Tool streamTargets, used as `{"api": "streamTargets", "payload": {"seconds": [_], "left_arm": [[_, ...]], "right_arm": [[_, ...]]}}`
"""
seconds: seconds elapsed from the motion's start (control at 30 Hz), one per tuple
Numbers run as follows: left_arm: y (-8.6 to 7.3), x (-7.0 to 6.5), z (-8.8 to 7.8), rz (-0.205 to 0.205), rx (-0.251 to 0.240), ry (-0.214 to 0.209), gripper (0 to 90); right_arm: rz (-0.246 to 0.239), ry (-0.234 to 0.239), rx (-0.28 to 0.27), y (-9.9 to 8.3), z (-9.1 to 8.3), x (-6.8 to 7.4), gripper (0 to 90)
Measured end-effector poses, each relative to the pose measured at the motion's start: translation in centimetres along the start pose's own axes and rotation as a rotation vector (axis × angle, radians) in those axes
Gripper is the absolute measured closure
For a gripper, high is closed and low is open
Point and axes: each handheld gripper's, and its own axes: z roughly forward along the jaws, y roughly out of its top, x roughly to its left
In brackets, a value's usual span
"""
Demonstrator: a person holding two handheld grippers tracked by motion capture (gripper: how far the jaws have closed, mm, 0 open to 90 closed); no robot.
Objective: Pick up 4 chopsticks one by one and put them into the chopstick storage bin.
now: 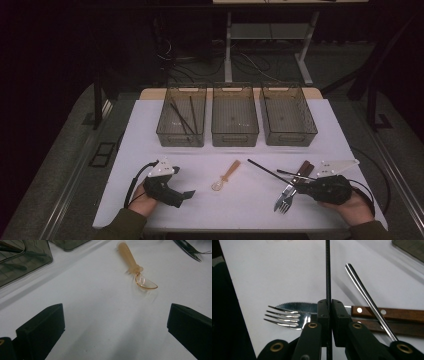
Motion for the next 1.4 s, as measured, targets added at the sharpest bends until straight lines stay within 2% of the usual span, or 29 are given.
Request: {"api": "streamTargets", "payload": {"seconds": [0.6, 0.8, 0.83, 1.0, 1.1, 1.4], "left_arm": [[0.0, 0.1, 0.0, -0.006, -0.006, -0.008, 1.2], [0.1, 0.1, 0.2, -0.033, -0.018, -0.011, 1.1], [0.1, 0.2, 0.4, -0.047, -0.017, -0.017, 0.4], [0.2, 0.1, 0.6, -0.057, -0.011, -0.028, 0.0], [0.3, 0.0, 0.9, -0.065, -0.025, -0.04, 0.0], [0.3, -0.1, 0.9, -0.046, -0.019, -0.038, 0.0]], "right_arm": [[-0.038, 0.012, -0.032, 2.9, 1.5, 0.7, 85.9], [-0.046, -0.003, -0.039, 3.7, 1.8, 0.7, 85.9], [-0.038, -0.003, -0.048, 3.9, 1.8, 0.7, 85.9], [-0.031, 0.0, -0.065, 4.5, 1.8, 0.5, 85.9], [-0.024, -0.005, -0.07, 5.1, 2.1, 0.3, 85.9], [-0.006, -0.002, -0.097, 6.7, 2.6, 0.0, 85.9]]}}
